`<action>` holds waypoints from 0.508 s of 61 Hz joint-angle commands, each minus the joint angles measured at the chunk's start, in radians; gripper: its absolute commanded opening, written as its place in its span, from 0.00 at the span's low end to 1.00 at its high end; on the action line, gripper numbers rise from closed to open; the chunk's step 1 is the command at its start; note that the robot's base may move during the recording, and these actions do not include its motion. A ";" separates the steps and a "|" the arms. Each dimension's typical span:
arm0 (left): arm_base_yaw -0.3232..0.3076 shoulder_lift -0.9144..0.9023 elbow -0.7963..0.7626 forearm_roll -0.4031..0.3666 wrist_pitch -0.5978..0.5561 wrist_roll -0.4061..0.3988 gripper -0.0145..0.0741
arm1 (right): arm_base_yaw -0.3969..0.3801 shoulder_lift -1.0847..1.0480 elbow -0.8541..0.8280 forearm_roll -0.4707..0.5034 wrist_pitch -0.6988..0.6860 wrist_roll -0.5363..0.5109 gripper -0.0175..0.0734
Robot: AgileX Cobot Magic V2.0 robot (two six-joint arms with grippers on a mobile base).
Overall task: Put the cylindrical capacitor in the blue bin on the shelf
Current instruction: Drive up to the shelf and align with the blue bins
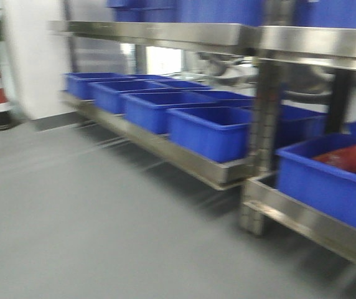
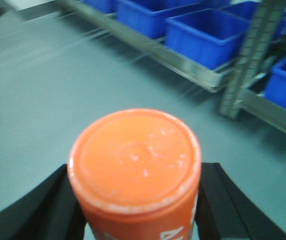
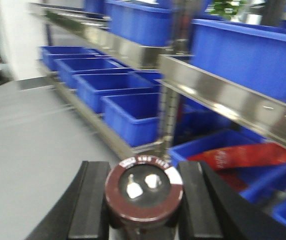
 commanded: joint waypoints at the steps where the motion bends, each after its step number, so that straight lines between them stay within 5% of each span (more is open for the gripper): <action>1: -0.007 -0.006 0.001 -0.002 -0.026 -0.003 0.04 | 0.003 -0.005 -0.009 -0.007 -0.023 -0.003 0.02; 31: -0.007 -0.006 0.001 -0.002 -0.026 -0.003 0.04 | 0.003 -0.005 -0.009 -0.007 -0.023 -0.003 0.02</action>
